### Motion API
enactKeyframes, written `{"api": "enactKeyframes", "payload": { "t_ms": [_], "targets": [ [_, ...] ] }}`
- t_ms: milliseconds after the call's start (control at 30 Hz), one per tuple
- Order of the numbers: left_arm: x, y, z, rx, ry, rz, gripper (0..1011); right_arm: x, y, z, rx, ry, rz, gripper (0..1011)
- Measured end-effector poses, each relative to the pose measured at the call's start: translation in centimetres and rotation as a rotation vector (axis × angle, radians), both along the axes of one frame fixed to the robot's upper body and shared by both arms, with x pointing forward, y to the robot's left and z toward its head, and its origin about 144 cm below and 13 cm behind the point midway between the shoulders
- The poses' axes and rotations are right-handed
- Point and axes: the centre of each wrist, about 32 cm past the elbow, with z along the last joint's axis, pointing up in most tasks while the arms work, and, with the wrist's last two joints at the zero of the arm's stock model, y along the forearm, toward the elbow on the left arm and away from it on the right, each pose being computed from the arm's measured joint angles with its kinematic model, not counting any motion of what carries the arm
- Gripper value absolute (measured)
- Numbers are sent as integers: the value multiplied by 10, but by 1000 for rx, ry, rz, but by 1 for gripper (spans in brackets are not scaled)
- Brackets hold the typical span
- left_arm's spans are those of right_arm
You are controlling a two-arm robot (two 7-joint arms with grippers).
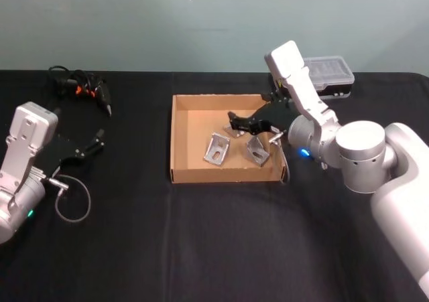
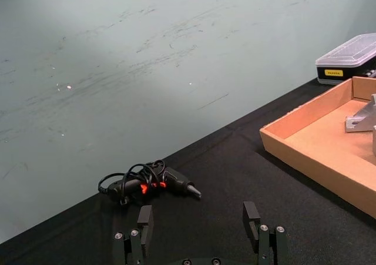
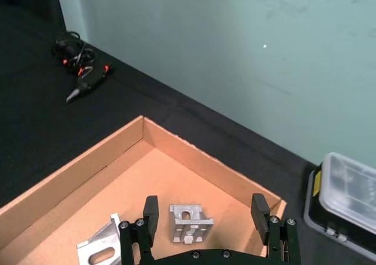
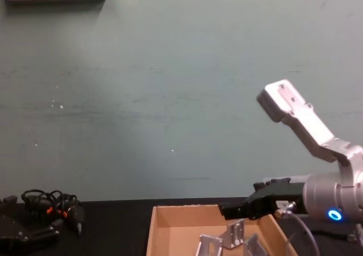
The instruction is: Use one hand to pick up the angle iron from the table and place it into the box.
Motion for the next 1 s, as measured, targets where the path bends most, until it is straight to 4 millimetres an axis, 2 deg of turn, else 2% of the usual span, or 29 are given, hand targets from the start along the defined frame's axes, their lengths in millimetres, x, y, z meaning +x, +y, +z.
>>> {"api": "enactKeyframes", "payload": {
  "t_ms": [233, 533, 1000],
  "targets": [
    [0, 0, 0, 0, 0, 0, 1000, -12, -7, 6, 13, -47, -20, 1000],
    [0, 0, 0, 0, 0, 0, 1000, -37, -21, 10, 5, -146, -44, 1002],
    [0, 0, 0, 0, 0, 0, 1000, -76, -45, -4, -13, -261, -89, 1002]
  ]
}}
